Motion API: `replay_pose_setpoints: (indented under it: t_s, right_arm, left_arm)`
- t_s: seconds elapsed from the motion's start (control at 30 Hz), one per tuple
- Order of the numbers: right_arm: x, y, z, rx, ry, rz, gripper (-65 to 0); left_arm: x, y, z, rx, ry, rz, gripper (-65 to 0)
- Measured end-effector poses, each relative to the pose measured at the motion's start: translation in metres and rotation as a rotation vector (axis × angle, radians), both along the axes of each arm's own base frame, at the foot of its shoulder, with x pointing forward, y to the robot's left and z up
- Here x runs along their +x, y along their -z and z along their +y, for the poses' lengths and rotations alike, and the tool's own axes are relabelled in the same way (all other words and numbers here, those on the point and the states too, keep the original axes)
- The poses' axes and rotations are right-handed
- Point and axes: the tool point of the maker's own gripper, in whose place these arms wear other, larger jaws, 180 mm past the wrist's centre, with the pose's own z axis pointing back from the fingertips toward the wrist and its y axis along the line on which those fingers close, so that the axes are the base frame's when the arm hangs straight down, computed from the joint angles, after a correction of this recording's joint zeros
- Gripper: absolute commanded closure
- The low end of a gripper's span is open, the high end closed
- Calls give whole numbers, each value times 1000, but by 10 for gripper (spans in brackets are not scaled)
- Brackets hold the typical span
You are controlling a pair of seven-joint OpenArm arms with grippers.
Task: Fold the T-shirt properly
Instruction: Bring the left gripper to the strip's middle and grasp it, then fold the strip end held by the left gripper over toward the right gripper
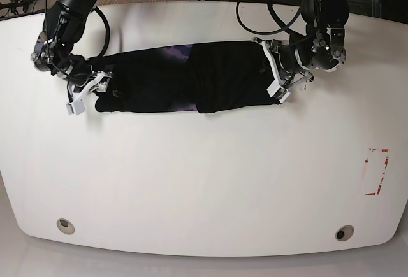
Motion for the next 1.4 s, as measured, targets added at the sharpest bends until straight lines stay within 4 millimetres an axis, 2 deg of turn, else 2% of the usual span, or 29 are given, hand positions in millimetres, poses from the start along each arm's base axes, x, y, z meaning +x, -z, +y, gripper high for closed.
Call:
replay_pose_setpoints:
  t_s: [0.03, 0.13, 0.2, 0.23, 0.37, 0.53, 0.7, 0.9, 1.13, 1.3, 1.4]
  right_arm:
    - [0, 1, 4, 9, -1, 0, -346]
    - [-1, 3, 12, 24, -3, 3, -132]
    - [-7, 5, 12, -11, -20, 23, -13]
    - [-11, 5, 12, -30, -32, 36, 0]
    - [-9, -9, 8, -86, -49, 1, 0]
    - [3, -43, 5, -159, -63, -109, 0]
    - [-3, -58, 15, -254, -163, -111, 0]
    - [5, -91, 64, -269, -275, -232, 0]
    - [0, -91, 135, -158, -393, -254, 0]
    - [-1, -102, 185, -70, -463, -291, 0]
    - [-3, -111, 215, -10, -505, -332, -32]
  left_arm:
    - [0, 0, 0, -2, 0, 0, -61]
    - [0, 0, -1, -3, 2, -1, -61]
    - [0, 0, -1, -1, 1, 1, -61]
    - [0, 0, -1, -2, 1, 1, -61]
    - [0, 0, -1, -4, -1, 1, -61]
    - [0, 1, -4, -7, 4, 4, -61]
    - [13, -6, -8, -18, 2, -21, -61]
    - [10, 6, -16, -12, -7, 8, -61]
    - [10, 7, -17, -1, -10, 4, -61]
    - [8, 8, -17, -3, -10, 6, -61]
    - [2, 7, -18, -9, -10, 7, -61]
